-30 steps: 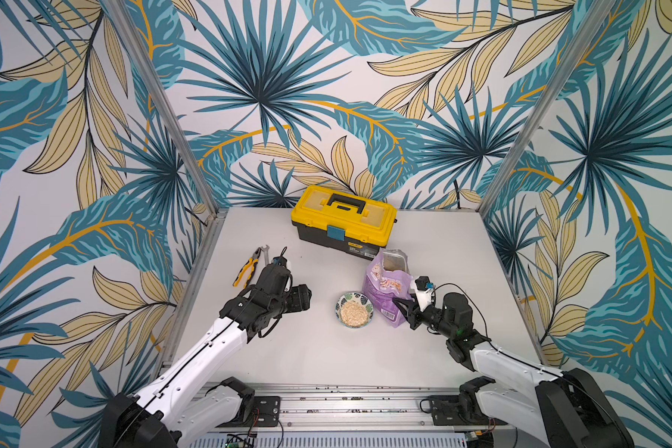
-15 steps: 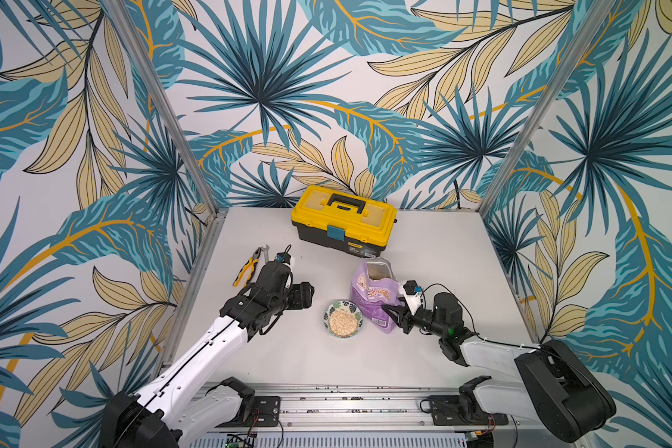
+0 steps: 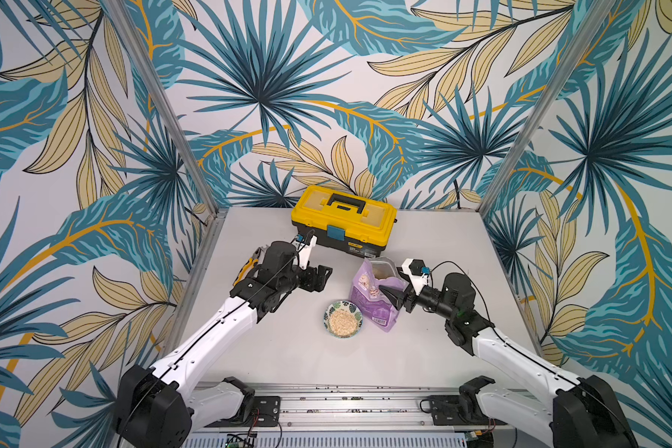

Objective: Pour the oats into the breakfast bowl
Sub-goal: Close the oats bag at the center of the board.

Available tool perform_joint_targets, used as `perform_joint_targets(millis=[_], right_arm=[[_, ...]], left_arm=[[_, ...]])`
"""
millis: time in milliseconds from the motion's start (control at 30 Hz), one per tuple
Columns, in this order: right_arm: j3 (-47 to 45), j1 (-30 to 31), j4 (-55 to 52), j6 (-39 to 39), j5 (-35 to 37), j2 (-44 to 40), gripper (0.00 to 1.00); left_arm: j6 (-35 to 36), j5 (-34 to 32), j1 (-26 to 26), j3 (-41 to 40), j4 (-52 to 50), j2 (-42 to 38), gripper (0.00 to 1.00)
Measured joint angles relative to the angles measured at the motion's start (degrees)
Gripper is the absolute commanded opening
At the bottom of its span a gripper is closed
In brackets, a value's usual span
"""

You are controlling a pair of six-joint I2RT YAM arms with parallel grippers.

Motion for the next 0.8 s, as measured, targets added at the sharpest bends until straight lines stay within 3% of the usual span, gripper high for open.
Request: perform_joint_targets(millis=[200,300,367,467,533,800], right_arm=[[3.85,0.00,-10.27,-2.51,0.55,-1.20,0.72],[4.66,0.00,-14.75,-3.89,0.57,-0.63,0.61],[5.75,0.00,-17.42,-4.81,0.70,0.00,0.48],[8.31,0.00,-22.14,-6.86,0.81,0.37,0.11],[10.12,0.00,-25.22,-8.52,0.92,0.39,0.00],[15.12,-0.96,-36.13,-17.62,0.76,0.44,0.00]], left_arm=[[7.43,5.44,0.00,1.99,4.04,2.25,0.86],[11.08,8.07,0.00,1.99,5.62,2.95,0.87],[13.77,9.92,0.00,1.99,6.60,3.15,0.88],[18.80,13.81,0.00,1.99,8.48,3.41,0.89],[22.27,16.65,0.00,1.99,9.57,3.72,0.91],[34.82,30.86,-0.02,2.03,11.98,7.45,0.91]])
